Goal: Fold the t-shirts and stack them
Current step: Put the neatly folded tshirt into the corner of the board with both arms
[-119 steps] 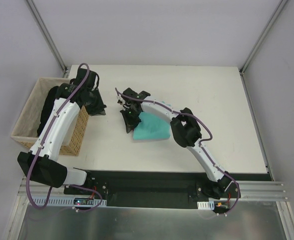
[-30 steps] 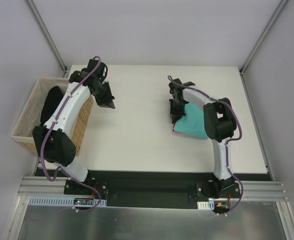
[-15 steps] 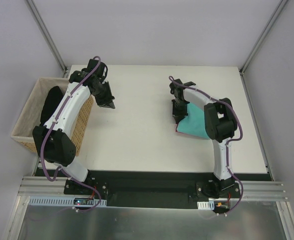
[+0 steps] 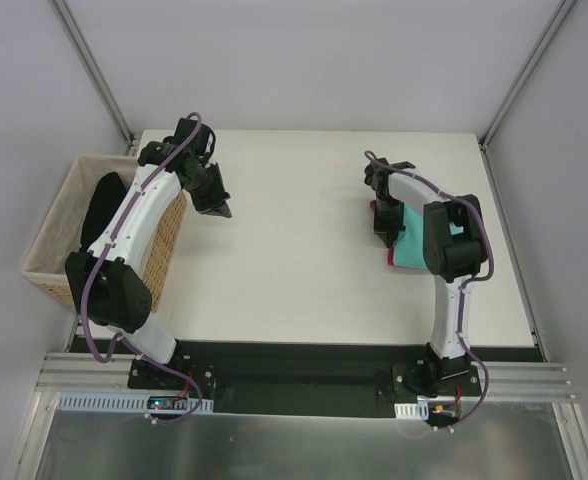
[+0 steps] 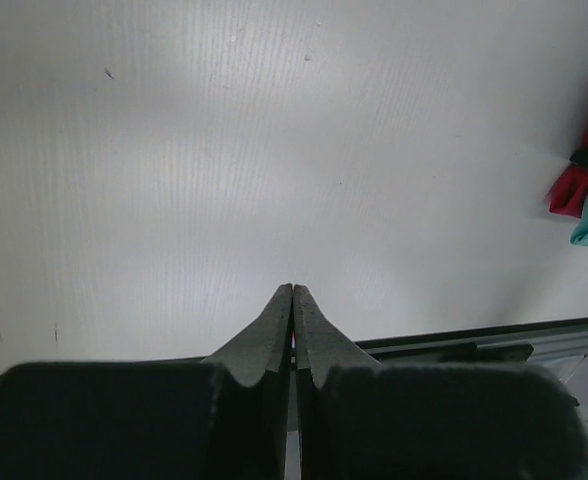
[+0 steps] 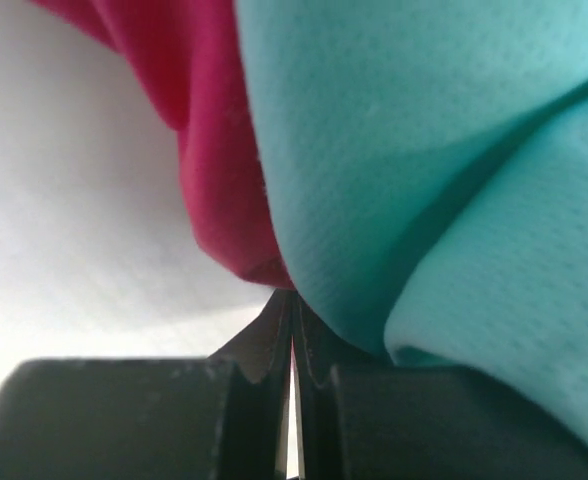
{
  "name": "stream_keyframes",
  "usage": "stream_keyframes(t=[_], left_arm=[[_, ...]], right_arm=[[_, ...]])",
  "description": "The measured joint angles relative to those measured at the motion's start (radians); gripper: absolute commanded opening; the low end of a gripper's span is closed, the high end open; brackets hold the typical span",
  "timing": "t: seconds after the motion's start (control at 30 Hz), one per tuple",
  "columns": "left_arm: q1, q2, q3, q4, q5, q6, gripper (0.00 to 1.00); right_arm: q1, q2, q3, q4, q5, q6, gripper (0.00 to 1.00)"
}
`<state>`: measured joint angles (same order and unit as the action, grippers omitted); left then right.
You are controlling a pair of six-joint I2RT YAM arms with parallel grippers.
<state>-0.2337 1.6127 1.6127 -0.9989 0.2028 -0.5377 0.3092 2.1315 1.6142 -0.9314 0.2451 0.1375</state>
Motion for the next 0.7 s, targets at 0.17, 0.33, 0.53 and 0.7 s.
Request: stream_keyframes(t=[0.17,0.33,0.53,0.7], left_arm=[[0.000,0.000,0.000,0.000,0.003,0.000,0.00],[0.000,0.000,0.000,0.000,0.005,0.000,0.00],[0.000,0.000,0.000,0.000,0.006,0.000,0.00],[0.000,0.000,-0.005,0.000,0.006,-0.001,0.00]], right_arm=[[-0.065,-0.005,-0.011,-0.009,0.033,-0.016,0.01],[-0.117,-0.009,-0.022,-0.008,0.053,-0.027,0.01],[-0.157,-0.009,-0.023,-0.008,0.054,-0.030,0.01],[-0.181,-0.009,-0.022,-0.008,0.050,-0.030,0.01]])
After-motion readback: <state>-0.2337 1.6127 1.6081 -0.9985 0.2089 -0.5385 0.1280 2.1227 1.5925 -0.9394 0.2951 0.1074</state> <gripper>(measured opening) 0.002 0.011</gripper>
